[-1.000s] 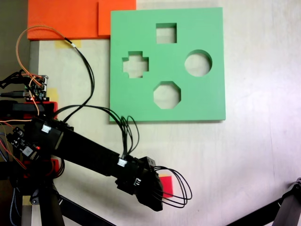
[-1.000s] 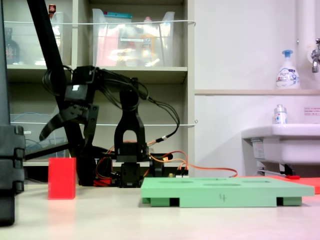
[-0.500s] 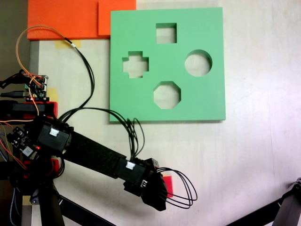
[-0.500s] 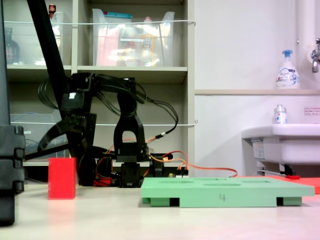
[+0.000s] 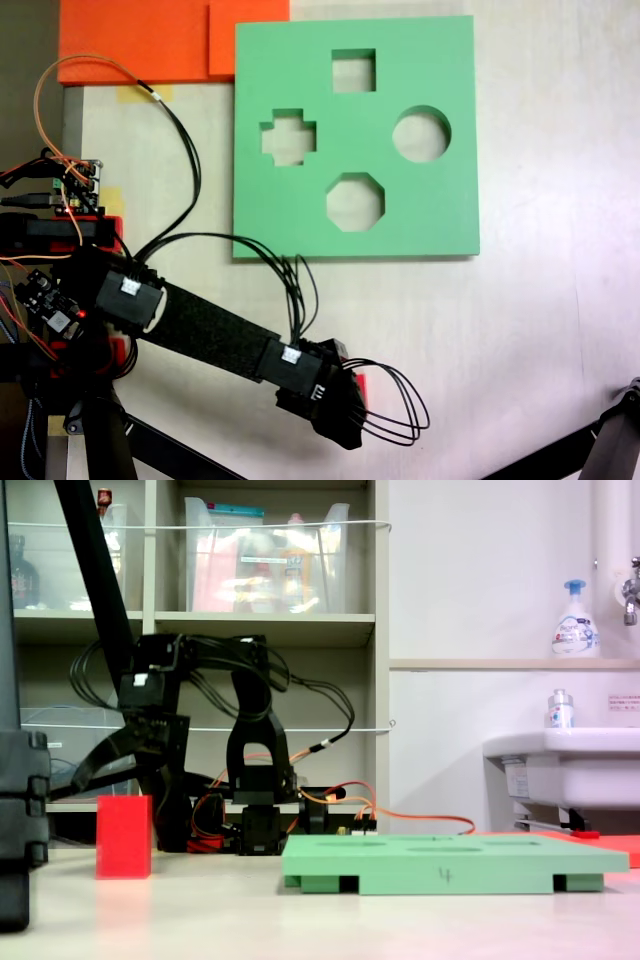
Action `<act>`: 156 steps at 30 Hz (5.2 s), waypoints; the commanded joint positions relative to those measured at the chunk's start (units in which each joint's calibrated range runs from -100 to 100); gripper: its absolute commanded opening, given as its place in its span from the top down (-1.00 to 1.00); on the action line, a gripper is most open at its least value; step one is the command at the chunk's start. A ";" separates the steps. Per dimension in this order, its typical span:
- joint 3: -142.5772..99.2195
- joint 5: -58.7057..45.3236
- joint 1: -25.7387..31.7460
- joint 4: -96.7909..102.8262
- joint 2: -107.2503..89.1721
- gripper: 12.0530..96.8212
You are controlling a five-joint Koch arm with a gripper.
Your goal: Put the square block into the corresponding hole
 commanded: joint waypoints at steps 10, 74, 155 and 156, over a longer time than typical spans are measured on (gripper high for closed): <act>2.75 0.73 0.05 2.64 4.45 -0.20; -2.53 2.64 -4.44 3.70 7.24 0.72; 32.66 26.37 28.86 -7.47 -11.19 0.67; 32.66 26.81 29.30 -7.47 -10.22 0.67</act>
